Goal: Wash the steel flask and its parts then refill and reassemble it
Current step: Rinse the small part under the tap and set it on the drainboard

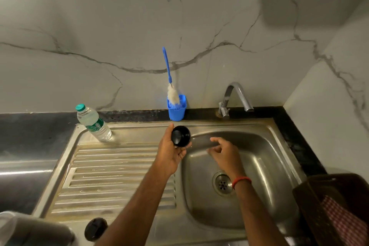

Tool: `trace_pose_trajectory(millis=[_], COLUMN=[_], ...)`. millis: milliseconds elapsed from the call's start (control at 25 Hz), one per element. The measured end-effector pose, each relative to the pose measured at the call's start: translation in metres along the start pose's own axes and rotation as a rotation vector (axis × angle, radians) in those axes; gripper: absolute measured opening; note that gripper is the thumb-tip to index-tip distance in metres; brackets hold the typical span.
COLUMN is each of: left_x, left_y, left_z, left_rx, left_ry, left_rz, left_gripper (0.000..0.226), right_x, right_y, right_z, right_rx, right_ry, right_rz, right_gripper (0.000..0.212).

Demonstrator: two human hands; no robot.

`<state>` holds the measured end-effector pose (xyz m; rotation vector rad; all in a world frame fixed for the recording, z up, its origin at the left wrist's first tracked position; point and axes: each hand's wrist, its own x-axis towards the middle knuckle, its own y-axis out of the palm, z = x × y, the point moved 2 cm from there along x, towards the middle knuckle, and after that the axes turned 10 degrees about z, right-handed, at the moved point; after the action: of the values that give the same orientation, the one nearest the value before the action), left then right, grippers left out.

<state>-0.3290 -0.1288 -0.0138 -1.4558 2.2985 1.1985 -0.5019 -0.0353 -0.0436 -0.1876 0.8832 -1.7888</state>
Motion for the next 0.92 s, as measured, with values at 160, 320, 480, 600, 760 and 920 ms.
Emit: trace_pose_trajectory(millis=[160, 320, 480, 600, 760, 920], left_x=[-0.006, -0.006, 0.004, 0.017, 0.038, 0.063], left_y=[0.025, 0.05, 0.072, 0.085, 0.094, 0.096], left_z=[0.016, 0.029, 0.047, 0.057, 0.06, 0.053], left_rx=[0.096, 0.222, 0.225, 0.211, 0.301, 0.161], left_ry=[0.002, 0.038, 0.038, -0.027, -0.027, -0.032], left_rz=[0.017, 0.067, 0.086, 0.072, 0.01, 0.003], left_gripper=[0.055, 0.064, 0.073, 0.085, 0.094, 0.054], right_x=[-0.008, -0.011, -0.007, 0.004, 0.016, 0.026], right_y=[-0.019, -0.024, -0.028, -0.043, -0.061, -0.065], right_z=[0.008, 0.01, -0.001, -0.007, -0.021, -0.037], right_rx=[0.124, 0.213, 0.32, 0.274, 0.283, 0.555], right_ry=[-0.168, -0.325, -0.405, -0.432, -0.381, -0.272], right_rz=[0.026, 0.262, 0.263, 0.161, 0.03, -0.028], right_gripper=[0.047, 0.092, 0.095, 0.082, 0.075, 0.069])
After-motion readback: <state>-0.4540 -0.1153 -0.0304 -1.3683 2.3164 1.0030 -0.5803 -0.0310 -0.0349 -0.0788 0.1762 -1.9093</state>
